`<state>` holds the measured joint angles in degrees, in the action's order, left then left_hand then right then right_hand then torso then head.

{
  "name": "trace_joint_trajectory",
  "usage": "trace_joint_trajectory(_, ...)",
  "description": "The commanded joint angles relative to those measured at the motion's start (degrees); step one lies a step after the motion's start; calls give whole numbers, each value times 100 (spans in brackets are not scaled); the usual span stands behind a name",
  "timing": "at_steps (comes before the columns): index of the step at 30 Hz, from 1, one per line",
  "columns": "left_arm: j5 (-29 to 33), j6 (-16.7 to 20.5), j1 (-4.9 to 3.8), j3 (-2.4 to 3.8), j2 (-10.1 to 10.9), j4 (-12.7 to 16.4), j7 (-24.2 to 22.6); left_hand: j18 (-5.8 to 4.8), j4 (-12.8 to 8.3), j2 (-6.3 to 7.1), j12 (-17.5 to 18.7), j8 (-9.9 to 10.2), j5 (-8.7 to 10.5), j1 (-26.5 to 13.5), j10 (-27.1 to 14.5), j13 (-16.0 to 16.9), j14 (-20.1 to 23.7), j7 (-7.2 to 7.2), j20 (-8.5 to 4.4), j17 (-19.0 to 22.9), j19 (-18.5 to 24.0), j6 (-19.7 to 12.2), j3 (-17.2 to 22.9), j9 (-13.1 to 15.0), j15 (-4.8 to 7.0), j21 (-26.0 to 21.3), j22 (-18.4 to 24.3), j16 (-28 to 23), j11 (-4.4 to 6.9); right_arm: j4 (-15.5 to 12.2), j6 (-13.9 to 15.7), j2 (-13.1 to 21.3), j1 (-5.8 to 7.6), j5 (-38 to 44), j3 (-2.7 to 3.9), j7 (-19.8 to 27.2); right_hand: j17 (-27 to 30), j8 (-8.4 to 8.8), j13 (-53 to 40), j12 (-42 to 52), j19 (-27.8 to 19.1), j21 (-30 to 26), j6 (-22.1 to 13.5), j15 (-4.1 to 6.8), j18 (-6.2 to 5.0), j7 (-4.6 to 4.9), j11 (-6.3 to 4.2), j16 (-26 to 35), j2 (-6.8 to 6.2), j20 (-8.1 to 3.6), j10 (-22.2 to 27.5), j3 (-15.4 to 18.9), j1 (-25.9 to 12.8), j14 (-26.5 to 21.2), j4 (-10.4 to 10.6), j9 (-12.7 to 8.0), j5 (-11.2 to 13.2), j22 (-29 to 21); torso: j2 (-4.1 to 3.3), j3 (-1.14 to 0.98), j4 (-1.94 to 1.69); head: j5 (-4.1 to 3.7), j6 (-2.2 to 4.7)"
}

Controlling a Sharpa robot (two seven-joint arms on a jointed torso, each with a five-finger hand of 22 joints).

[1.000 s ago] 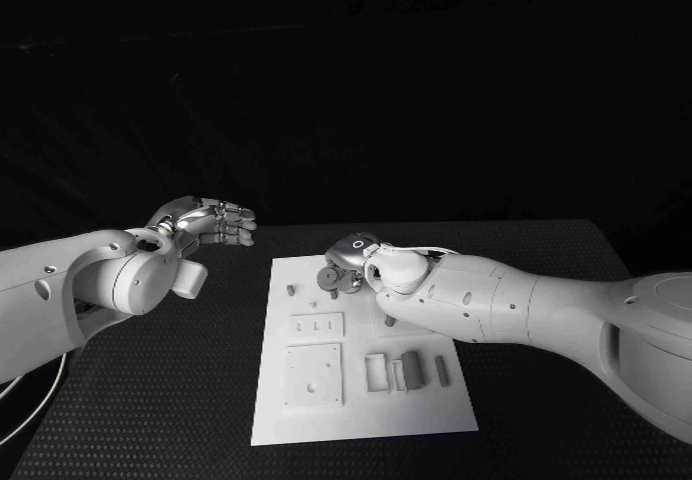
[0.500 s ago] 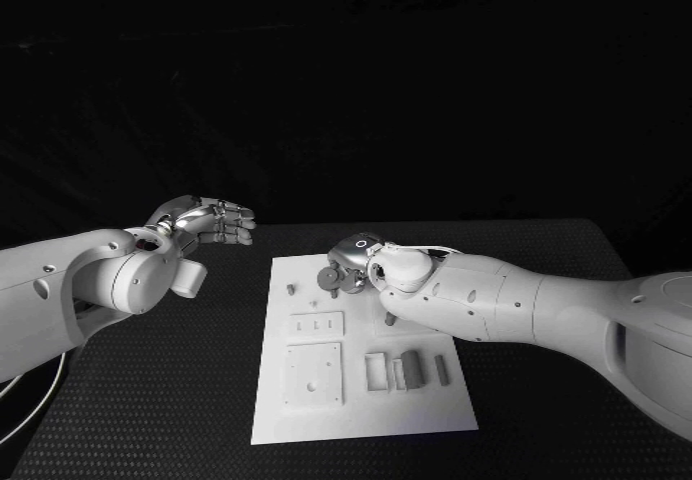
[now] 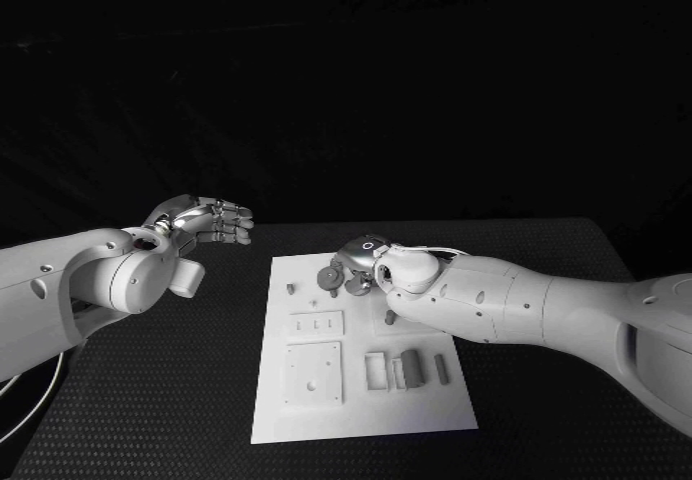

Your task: Assemble the parts on the task board

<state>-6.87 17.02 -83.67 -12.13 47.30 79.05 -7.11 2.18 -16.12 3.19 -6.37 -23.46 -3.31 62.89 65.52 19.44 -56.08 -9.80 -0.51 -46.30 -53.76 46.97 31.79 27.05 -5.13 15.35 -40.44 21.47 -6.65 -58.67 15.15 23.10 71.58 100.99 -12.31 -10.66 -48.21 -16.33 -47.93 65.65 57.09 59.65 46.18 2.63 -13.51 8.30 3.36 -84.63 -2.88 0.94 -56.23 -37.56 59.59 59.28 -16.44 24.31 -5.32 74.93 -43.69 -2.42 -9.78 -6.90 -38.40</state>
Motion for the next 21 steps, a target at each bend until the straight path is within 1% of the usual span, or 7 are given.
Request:
trace_joint_trajectory(1,-12,-50,-5,4,4,10,-58,28,-15,1,27,32,37,-37,28,9,-19,-30,15,-10,-9,6,-20,9,-25,-22,-10,-30,-25,-74,99,66,-6,15,-2,-13,-5,-35,5,1,-16,-14,252,8,-149,128,-9,2,-4,2,539,-17,72,-14,-13,-1,-13,102,1,0,2,3,1)
trace_joint_trajectory(6,-12,-52,-5,4,30,19,-61,28,-16,2,29,32,37,-36,28,11,-20,-31,15,-11,-9,6,-19,10,-25,-23,-12,-31,-25,-181,698,271,-2,-141,7,44,-10,-30,2,18,1,1,242,12,-149,128,-11,-10,-28,-4,515,-8,86,6,-16,-8,-11,105,-1,1,8,1,25)
trace_joint_trajectory(11,-12,-55,-5,4,54,15,-75,28,-16,5,31,33,38,-37,29,13,-20,-31,15,-12,-9,6,-20,10,-25,-24,-13,-32,-25,-399,1125,548,97,-813,95,470,-8,-45,7,24,20,13,265,17,-149,122,-16,-10,-172,-14,499,10,106,27,-11,-15,-11,101,0,-3,12,-9,56)
trace_joint_trajectory(13,-12,-55,-5,4,61,8,-78,27,-16,6,32,33,38,-38,29,13,-20,-30,16,-12,-9,6,-21,10,-26,-25,-13,-32,-25,-516,1130,673,156,-1204,166,651,-6,-42,9,23,22,12,259,17,-149,123,-16,-6,-215,-15,499,12,110,27,-9,-20,-12,98,2,-8,13,-19,72)
trace_joint_trajectory(16,-12,-57,-5,4,76,10,-82,28,-17,10,33,33,38,-38,29,14,-21,-30,15,-13,-9,6,-22,11,-25,-25,-14,-33,-25,-659,1098,862,252,-1673,230,894,-4,-41,12,20,21,8,256,14,-149,128,-12,2,-269,-14,503,18,103,24,1,-26,-11,95,1,-8,20,-31,106)
trace_joint_trajectory(20,-12,-68,-5,4,88,15,-94,29,-19,26,31,36,39,-40,44,24,-28,-34,14,-18,-14,4,-27,12,-23,-26,-19,-32,-20,-771,879,1097,366,-2155,297,1081,-2,-45,14,19,24,3,263,8,-149,134,-5,9,-329,-9,507,29,77,21,24,-31,-11,91,0,-11,17,-65,149)
trace_joint_trajectory(21,-12,-76,-5,4,92,17,-102,29,-19,45,27,37,40,-43,60,33,-34,-38,13,-23,-18,5,-33,14,-22,-28,-23,-31,-14,-800,779,1195,393,-2255,334,1131,-1,-48,16,17,25,-1,268,5,-149,137,-2,13,-376,-7,513,31,62,19,39,-33,-12,88,1,-10,15,-73,162)
